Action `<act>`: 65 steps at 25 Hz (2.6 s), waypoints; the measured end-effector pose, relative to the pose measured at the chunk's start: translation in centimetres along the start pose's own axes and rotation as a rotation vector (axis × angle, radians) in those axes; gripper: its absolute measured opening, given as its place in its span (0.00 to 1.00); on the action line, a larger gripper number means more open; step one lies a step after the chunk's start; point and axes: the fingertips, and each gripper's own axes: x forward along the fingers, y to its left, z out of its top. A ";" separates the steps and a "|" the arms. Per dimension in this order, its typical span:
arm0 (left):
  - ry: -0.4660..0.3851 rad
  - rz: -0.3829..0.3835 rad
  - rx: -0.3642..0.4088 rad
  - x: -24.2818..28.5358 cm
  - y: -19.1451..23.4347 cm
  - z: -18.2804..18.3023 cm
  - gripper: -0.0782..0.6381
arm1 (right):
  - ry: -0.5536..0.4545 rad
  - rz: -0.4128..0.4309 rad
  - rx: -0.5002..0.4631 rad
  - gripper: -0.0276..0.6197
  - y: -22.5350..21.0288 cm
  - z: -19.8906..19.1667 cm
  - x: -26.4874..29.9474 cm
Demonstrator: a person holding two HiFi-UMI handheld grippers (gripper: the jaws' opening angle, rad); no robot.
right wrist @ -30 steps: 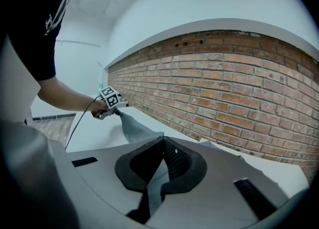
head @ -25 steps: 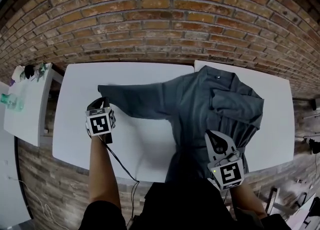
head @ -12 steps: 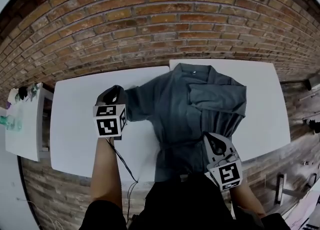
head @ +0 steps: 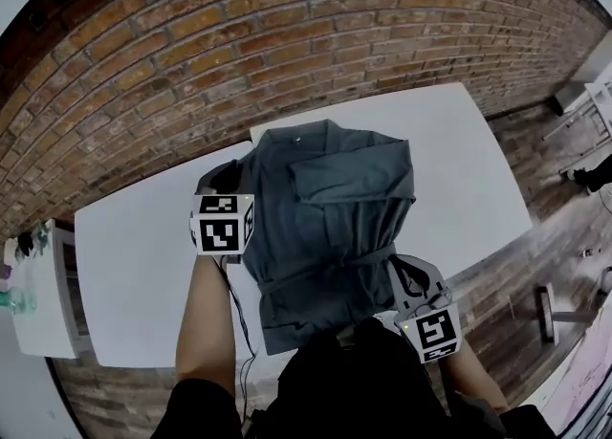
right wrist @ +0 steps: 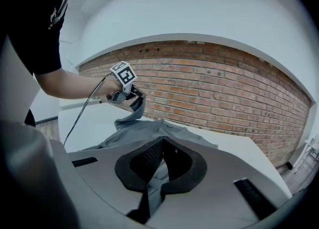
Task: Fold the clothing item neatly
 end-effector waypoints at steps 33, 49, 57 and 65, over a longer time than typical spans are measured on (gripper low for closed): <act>0.205 -0.109 0.047 7.0 -12.6 -9.2 0.37 | 0.004 0.077 0.155 0.05 -5.2 -1.6 1.3; 0.333 -0.184 0.165 7.8 -11.9 -14.3 0.39 | 0.027 0.113 0.213 0.05 -4.4 -1.1 3.9; 0.264 -0.080 0.227 9.4 -11.3 -11.4 0.16 | 0.039 0.083 0.232 0.05 -5.8 -2.0 3.2; 0.220 -0.095 0.252 12.4 -11.1 -6.7 0.15 | 0.062 0.064 0.253 0.05 -7.1 -3.3 2.5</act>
